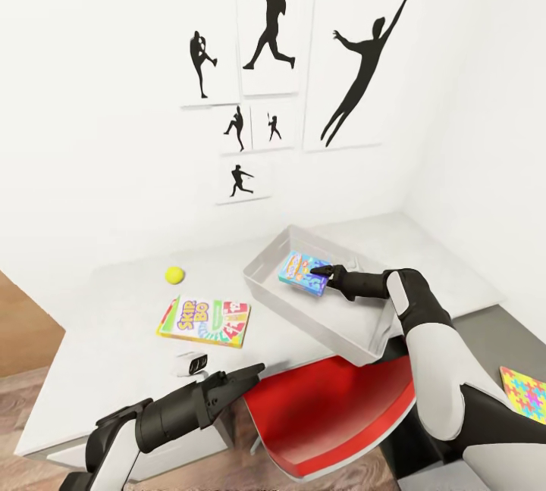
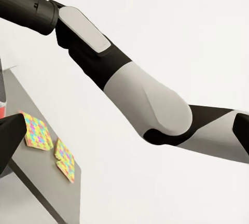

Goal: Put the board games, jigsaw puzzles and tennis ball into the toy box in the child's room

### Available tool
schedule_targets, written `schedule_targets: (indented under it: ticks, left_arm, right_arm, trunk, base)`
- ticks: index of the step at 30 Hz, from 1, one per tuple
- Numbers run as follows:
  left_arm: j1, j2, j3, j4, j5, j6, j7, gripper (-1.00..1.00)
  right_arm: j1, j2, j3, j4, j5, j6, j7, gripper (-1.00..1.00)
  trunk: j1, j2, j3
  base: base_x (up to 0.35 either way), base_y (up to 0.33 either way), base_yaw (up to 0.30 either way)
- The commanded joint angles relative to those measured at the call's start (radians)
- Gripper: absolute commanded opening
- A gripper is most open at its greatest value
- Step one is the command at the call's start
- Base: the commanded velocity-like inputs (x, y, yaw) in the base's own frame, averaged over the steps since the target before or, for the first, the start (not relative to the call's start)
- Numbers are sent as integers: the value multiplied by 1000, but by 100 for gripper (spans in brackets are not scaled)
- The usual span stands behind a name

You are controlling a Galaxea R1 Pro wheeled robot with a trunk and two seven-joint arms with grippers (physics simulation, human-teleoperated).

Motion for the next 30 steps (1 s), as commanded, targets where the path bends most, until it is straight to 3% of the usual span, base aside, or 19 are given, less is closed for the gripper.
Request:
schedule_targets:
  ticks: [1, 12, 18, 30]
  left_arm:
    - [-1, 1, -1, 0, 6, 6, 1, 100]
    - [-1, 1, -3, 0, 5, 5, 1, 100]
    - [-1, 1, -3, 0, 5, 5, 2, 100]
    - [-1, 1, -5, 0, 4, 5, 4, 100]
  right_arm:
    - [-1, 2, -6, -1, -6, 10, 0, -100]
    - [-2, 5, -11, 0, -7, 10, 0, -100]
    - [-6, 8, -49, 0, -6, 10, -6, -100]
    - [-42, 15, -85, 9, -9, 10, -102, -100]
  trunk:
    - [1, -2, -4]
    - [1, -2, -21]
    - [1, -2, -31]
    - [1, -2, -50]
  base:
    - [0, 0, 0]
    - [0, 0, 0]
    - [0, 0, 0]
    - [0, 0, 0]
